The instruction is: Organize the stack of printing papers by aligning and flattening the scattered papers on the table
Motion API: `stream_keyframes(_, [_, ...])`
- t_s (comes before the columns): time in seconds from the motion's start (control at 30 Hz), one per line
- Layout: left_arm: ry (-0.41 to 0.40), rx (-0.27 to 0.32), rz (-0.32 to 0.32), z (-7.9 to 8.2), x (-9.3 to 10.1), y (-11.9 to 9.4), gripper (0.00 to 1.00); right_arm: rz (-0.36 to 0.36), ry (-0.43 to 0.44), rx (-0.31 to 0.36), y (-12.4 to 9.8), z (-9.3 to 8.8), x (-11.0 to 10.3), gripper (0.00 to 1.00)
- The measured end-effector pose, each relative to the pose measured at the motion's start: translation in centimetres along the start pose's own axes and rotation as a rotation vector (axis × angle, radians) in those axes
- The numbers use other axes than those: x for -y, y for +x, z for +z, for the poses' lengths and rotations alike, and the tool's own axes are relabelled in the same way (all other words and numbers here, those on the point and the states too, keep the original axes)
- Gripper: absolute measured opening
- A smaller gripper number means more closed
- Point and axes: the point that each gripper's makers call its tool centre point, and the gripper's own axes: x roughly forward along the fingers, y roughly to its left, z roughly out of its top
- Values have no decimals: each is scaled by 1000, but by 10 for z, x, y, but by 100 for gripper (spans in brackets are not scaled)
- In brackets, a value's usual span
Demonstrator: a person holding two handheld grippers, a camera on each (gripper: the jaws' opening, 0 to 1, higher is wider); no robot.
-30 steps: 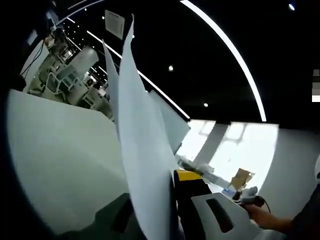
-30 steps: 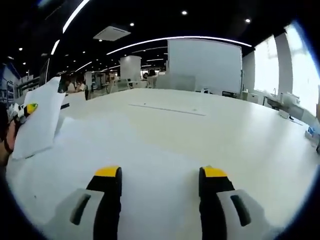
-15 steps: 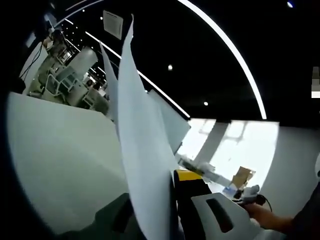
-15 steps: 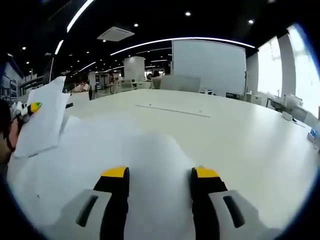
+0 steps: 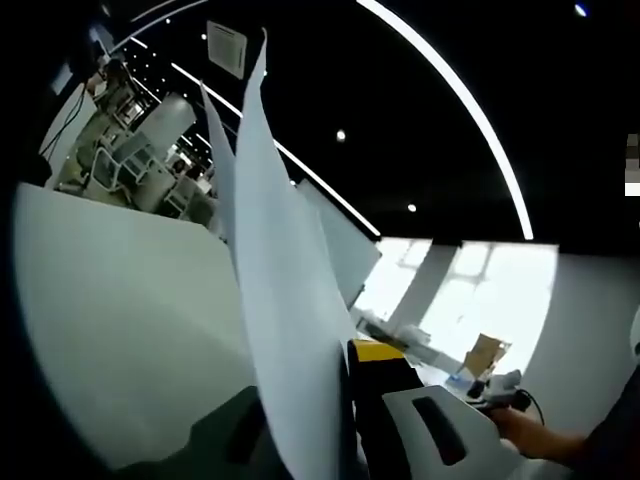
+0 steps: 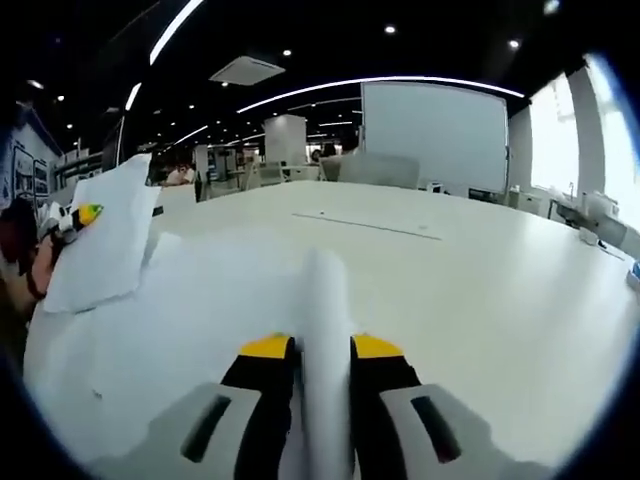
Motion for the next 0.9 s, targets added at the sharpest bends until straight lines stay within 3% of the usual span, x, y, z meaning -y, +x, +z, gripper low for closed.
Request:
stream_keyframes(0.37, [-2,1,0,0,0,0,9,-1,54,33,-7,5,1,11])
stream_keyframes(0.53, [-3,2,0,0,0,0,9,-6,108,78,-13,11,2,11])
stream_keyframes(0.9, [-2,1,1,0,0,0,9,1,178,126,-9,18,28,9])
